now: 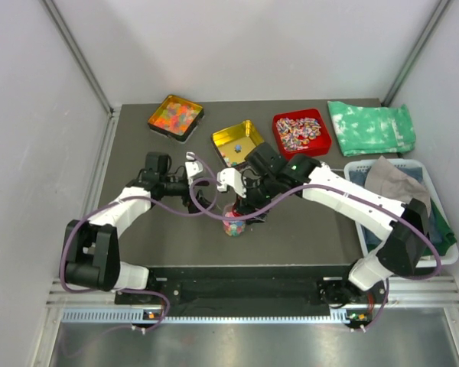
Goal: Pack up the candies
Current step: Close the bottle lid on the packing bottle.
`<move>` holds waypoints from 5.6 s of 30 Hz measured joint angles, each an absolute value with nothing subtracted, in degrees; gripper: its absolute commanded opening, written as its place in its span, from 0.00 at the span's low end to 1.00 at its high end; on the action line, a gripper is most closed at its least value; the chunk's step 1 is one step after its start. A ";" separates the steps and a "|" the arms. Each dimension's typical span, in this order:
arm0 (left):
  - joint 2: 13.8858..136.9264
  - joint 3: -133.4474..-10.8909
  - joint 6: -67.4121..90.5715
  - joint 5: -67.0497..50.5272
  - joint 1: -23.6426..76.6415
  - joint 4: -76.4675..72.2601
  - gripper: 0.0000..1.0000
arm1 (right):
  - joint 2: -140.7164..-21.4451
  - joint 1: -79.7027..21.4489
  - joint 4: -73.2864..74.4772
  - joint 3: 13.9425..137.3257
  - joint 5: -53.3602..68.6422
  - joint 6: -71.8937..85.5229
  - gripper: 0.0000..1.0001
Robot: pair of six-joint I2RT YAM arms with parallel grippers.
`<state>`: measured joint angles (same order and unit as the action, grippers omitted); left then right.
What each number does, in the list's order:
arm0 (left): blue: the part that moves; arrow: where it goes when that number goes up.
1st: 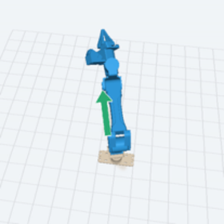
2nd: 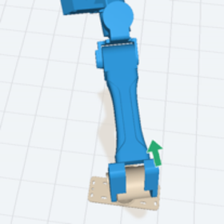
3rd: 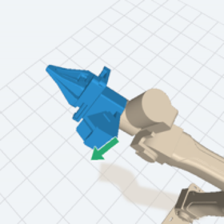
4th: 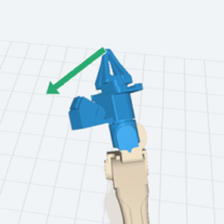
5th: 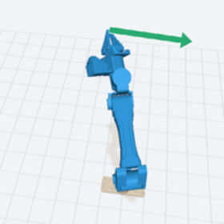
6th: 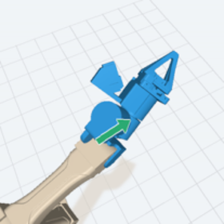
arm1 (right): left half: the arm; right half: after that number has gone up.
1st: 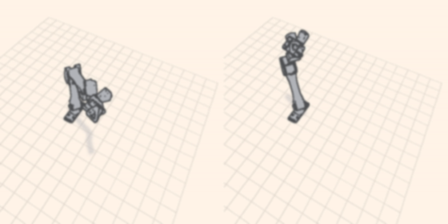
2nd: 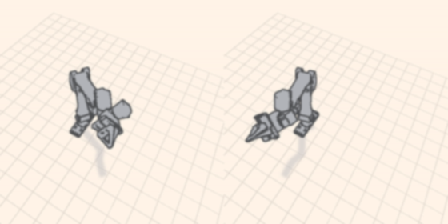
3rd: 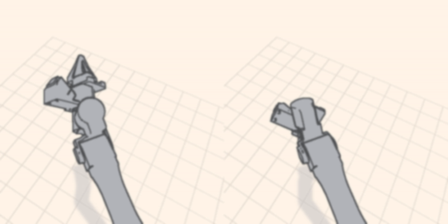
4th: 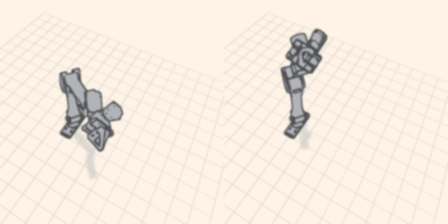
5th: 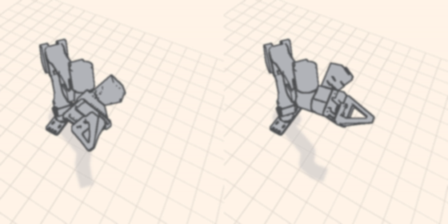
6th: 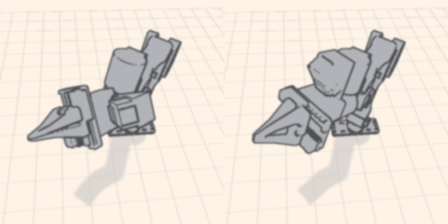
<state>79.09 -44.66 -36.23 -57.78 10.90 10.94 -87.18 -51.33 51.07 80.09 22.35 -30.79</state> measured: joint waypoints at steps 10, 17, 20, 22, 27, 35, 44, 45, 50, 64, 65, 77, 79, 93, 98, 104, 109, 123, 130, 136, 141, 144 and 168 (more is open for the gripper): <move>76.20 -36.86 -39.53 -57.74 13.41 5.91 0.99 | -90.41 -51.35 51.35 83.92 23.70 -29.74 0.43; 75.48 -33.78 -40.58 -56.38 18.57 0.73 0.99 | -92.25 -51.37 50.92 84.14 23.90 -29.32 0.43; 74.83 -32.77 -41.50 -55.77 21.10 0.08 0.99 | -92.38 -51.37 50.85 84.14 23.90 -29.32 0.43; 74.50 -32.73 -42.22 -55.77 21.91 0.12 0.99 | -92.42 -51.37 50.76 84.14 23.88 -29.30 0.43; 73.60 -32.73 -43.55 -55.90 22.90 0.64 0.99 | -93.01 -51.37 50.46 84.14 23.88 -29.23 0.44; 73.54 -32.73 -43.20 -56.05 24.71 1.76 0.99 | -95.20 -51.35 48.93 84.09 24.56 -28.25 0.44; 75.33 -29.61 -36.73 -55.96 26.59 -7.49 0.99 | -96.68 -51.33 46.72 83.59 25.19 -26.94 0.44; 75.55 -28.86 -35.83 -55.88 26.70 -8.88 0.99 | -96.84 -51.33 46.70 83.46 25.26 -26.87 0.45; 76.29 -25.85 -31.59 -55.02 26.85 -15.77 0.99 | -96.99 -51.33 46.46 82.91 25.34 -26.76 0.45; 81.65 -19.27 -25.43 -50.22 29.17 -33.21 0.99 | -97.06 -51.09 46.37 81.69 24.36 -26.94 0.47; 81.71 -18.96 -24.95 -49.89 29.43 -34.46 0.99 | -97.03 -50.98 46.37 81.62 24.10 -26.98 0.47; 89.38 -18.72 -20.01 -45.17 32.51 -47.33 0.99 | -96.51 -50.35 47.57 80.60 23.55 -27.90 0.47; 89.41 -18.72 -19.75 -43.79 32.80 -48.07 0.99 | -96.51 -50.35 47.68 80.60 23.70 -27.90 0.47; 93.32 -18.74 -16.08 -39.99 33.32 -54.96 0.99 | -96.51 -50.35 49.69 80.97 24.53 -27.88 0.47; 95.85 -18.76 -14.46 -40.10 33.41 -58.65 0.99 | -96.53 -50.35 50.30 81.93 24.49 -27.88 0.47; 97.43 -18.87 -13.41 -40.56 33.47 -61.36 0.99 | -96.53 -50.35 50.50 81.97 24.23 -27.88 0.47; 97.76 -18.87 -13.34 -40.93 33.47 -62.15 0.95 | -96.53 -50.24 50.33 82.30 22.06 -27.94 0.47; 97.78 -18.87 -13.37 -41.12 33.54 -63.24 0.94 | -96.51 -45.93 49.12 82.32 18.02 -28.08 0.46; 97.80 -18.87 -13.39 -41.10 33.61 -63.18 0.96 | -96.51 -46.00 50.15 83.61 21.30 -28.03 0.43; 98.04 -19.07 -13.41 -41.08 33.82 -62.83 0.97 | -96.51 -47.22 51.29 83.68 23.97 -28.08 0.43; 98.04 -19.49 -13.45 -41.08 33.91 -62.39 0.97 | -96.38 -48.45 52.14 83.81 23.75 -28.10 0.43; 98.04 -19.59 -13.52 -41.10 33.98 -62.28 0.97 | -95.48 -48.60 52.21 83.81 22.46 -28.32 0.43; 98.04 -19.62 -13.65 -41.10 34.17 -62.30 0.98 | -95.33 -46.61 48.97 82.17 18.94 -28.82 0.45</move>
